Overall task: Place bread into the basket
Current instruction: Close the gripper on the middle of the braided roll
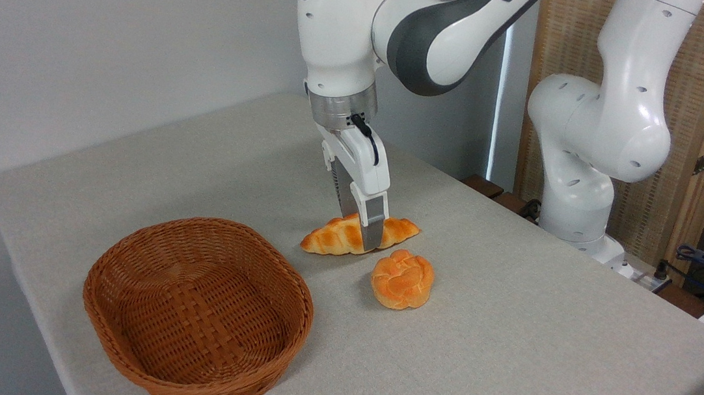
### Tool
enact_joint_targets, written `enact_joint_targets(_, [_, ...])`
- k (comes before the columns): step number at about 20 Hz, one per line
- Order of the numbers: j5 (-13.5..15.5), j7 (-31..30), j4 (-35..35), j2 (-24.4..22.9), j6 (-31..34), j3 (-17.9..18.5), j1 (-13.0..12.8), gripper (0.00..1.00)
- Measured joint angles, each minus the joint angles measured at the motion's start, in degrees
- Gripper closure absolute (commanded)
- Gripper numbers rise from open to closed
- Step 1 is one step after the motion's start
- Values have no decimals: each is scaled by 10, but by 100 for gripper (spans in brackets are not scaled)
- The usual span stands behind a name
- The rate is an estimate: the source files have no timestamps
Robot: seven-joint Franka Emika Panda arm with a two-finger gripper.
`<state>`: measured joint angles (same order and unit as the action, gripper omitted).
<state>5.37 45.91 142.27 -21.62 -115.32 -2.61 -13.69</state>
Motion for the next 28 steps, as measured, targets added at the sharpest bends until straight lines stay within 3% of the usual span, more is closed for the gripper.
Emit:
enact_joint_targets(2, [0, 0, 6, 0, -8, 0, -1, 48])
enact_joint_targets(4, [0, 0, 10, 0, -15, 0, -1, 61])
enact_joint_targets(28, [1, 0, 9, -3, -16, -2, -2, 62])
